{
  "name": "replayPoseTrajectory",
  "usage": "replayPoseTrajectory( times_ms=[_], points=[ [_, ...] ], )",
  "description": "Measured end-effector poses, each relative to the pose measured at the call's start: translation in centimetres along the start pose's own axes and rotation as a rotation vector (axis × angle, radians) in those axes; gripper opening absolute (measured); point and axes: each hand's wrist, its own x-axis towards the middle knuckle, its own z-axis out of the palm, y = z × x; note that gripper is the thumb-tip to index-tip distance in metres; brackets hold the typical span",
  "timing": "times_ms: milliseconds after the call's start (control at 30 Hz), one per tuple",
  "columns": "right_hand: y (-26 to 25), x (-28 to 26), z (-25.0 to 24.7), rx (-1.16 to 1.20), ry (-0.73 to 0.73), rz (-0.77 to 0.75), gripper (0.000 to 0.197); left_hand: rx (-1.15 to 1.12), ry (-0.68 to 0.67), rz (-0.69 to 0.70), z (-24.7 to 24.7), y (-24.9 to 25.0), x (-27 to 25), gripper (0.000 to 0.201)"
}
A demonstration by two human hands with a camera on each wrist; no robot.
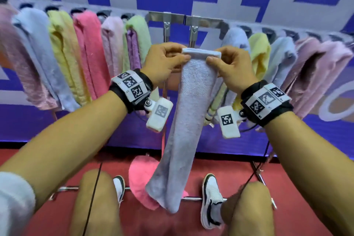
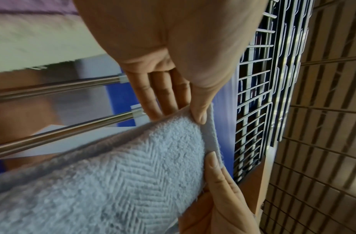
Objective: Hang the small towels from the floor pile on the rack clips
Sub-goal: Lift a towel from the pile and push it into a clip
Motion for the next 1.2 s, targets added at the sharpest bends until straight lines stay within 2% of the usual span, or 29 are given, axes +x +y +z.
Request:
replayPoseTrajectory(
  times_ms=[100, 200, 333, 433, 467, 600, 667, 733, 800, 933, 1067, 1133, 1200],
  points=[
    [-3.3, 1.9, -2.0, 0.005, 0.033, -0.029, 0.005, -0.021, -0.025, 0.052, 0.6, 4.0, 1.7, 0.017],
    [-6.4, 3.6, -3.9, 0.027, 0.091, -0.063, 0.013, -0.053, -0.022, 0.098, 1.4, 8.1, 3.0, 0.020],
    [-9.8, 5.4, -5.7, 0.155, 0.161, -0.059, 0.016, -0.134, -0.061, 0.158, 2.6, 12.7, 4.6, 0.020],
    [-11.3, 6.4, -6.1, 0.243, 0.101, -0.030, 0.041, -0.168, -0.114, 0.178, 3.5, 14.6, 5.7, 0.023],
    [-11.8, 6.6, -6.1, 0.242, 0.083, -0.032, 0.044, -0.167, -0.125, 0.188, 3.7, 14.8, 5.9, 0.023],
    [-13.1, 7.8, -6.4, 0.083, 0.114, -0.073, 0.028, -0.220, -0.093, 0.210, 3.9, 14.5, 6.9, 0.020],
    [-13.6, 8.4, -6.3, 0.056, 0.130, -0.089, 0.014, -0.289, -0.106, 0.174, 4.1, 13.5, 7.0, 0.029],
    [-13.9, 8.9, -6.2, 0.030, 0.159, -0.097, 0.007, -0.330, -0.250, 0.092, 4.7, 12.0, 6.6, 0.044],
    [-14.0, 9.6, -6.5, 0.010, 0.205, -0.096, 0.007, -0.244, -0.404, -0.011, 5.2, 9.9, 5.8, 0.043],
    [-13.6, 10.5, -9.4, 0.026, 0.375, -0.090, 0.006, -0.058, -0.515, -0.134, 5.0, 5.5, 5.2, 0.056],
    [-12.1, 10.2, -14.3, 0.050, 0.612, -0.061, 0.010, 0.047, -0.716, -0.262, 4.2, 2.9, 4.7, 0.031],
    [-10.2, 9.5, -16.9, 0.033, 0.717, 0.030, 0.014, 0.033, -0.814, -0.298, 4.2, 2.5, 4.6, 0.026],
    [-7.3, 8.8, -19.6, -0.025, 0.805, 0.159, 0.018, -0.018, -0.822, -0.299, 4.4, 3.0, 5.0, 0.020]
  ],
)
